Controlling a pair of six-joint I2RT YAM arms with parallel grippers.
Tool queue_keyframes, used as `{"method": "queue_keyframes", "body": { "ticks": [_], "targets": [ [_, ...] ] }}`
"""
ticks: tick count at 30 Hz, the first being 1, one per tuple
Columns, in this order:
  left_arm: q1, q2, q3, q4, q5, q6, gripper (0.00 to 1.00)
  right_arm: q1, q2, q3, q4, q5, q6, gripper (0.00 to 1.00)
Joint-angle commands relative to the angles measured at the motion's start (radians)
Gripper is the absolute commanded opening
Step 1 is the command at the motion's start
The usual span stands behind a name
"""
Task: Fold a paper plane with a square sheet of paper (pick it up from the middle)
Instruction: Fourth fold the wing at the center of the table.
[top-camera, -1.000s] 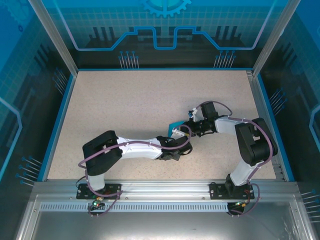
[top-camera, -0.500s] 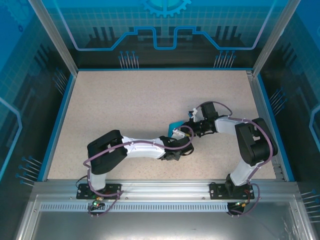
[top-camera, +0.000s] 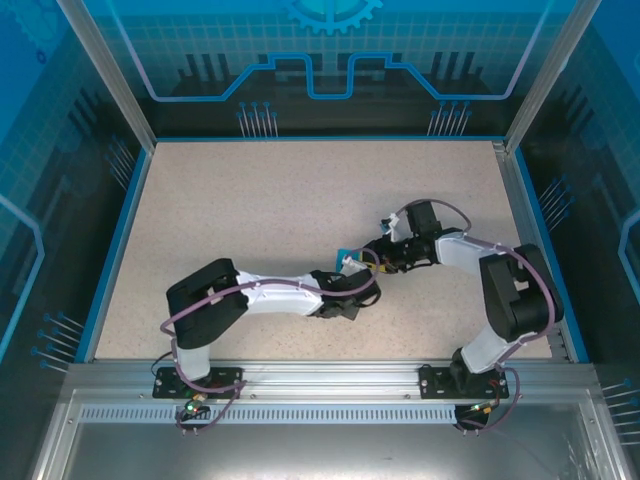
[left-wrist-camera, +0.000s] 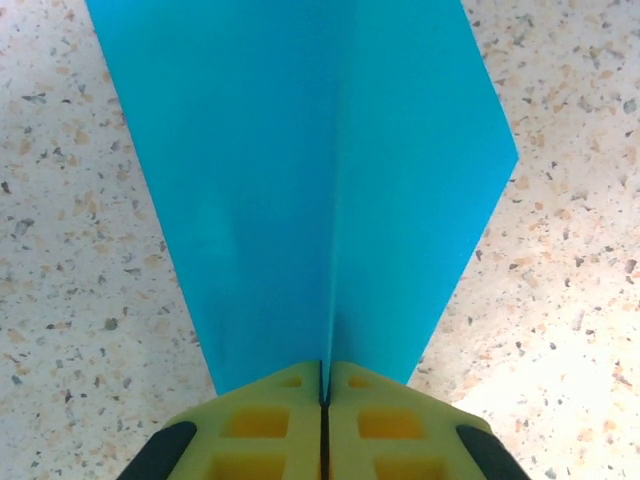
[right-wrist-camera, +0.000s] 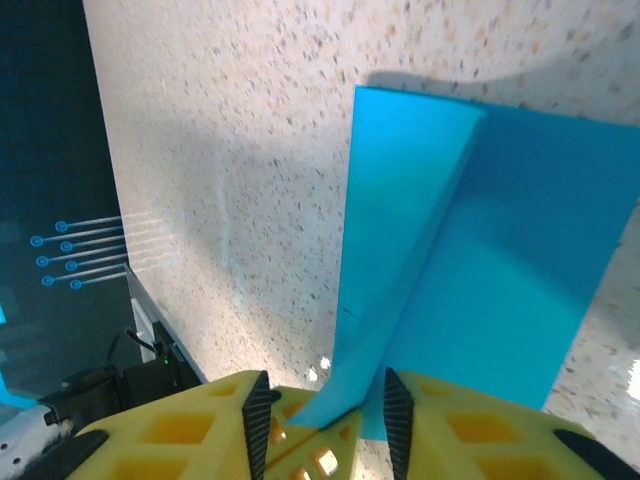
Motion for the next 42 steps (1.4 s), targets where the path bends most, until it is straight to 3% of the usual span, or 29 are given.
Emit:
{"method": "queue_keyframes", "body": {
  "ticks": [1, 4, 8, 16, 28, 32, 37, 42],
  "targets": [
    [0.053, -0.078, -0.056, 0.103, 0.164, 0.039, 0.08, -0.034, -0.073, 0.005, -0.092, 0.035, -0.052, 0.43],
    [0.111, -0.110, -0.103, 0.176, 0.330, 0.041, 0.08, -0.041, -0.119, -0.009, -0.115, 0.056, -0.071, 0.45],
    [0.176, -0.136, -0.154, 0.246, 0.450, 0.031, 0.08, -0.040, -0.168, -0.038, -0.106, 0.044, -0.078, 0.44],
    [0.215, -0.138, -0.179, 0.263, 0.521, 0.046, 0.09, -0.014, -0.123, -0.024, -0.095, -0.003, -0.050, 0.48],
    [0.199, -0.151, -0.150, 0.191, 0.470, 0.114, 0.19, 0.066, 0.031, 0.034, 0.050, -0.015, 0.075, 0.56],
    [0.166, -0.149, -0.130, 0.150, 0.396, 0.140, 0.32, 0.082, 0.074, 0.055, 0.056, -0.009, 0.086, 0.55],
    [0.102, -0.130, -0.095, 0.102, 0.260, 0.139, 0.39, 0.082, 0.103, 0.060, 0.057, -0.007, 0.092, 0.51],
    [0.056, -0.096, -0.059, 0.075, 0.177, 0.133, 0.38, 0.082, 0.098, 0.060, 0.054, -0.007, 0.088, 0.49]
  ]
}}
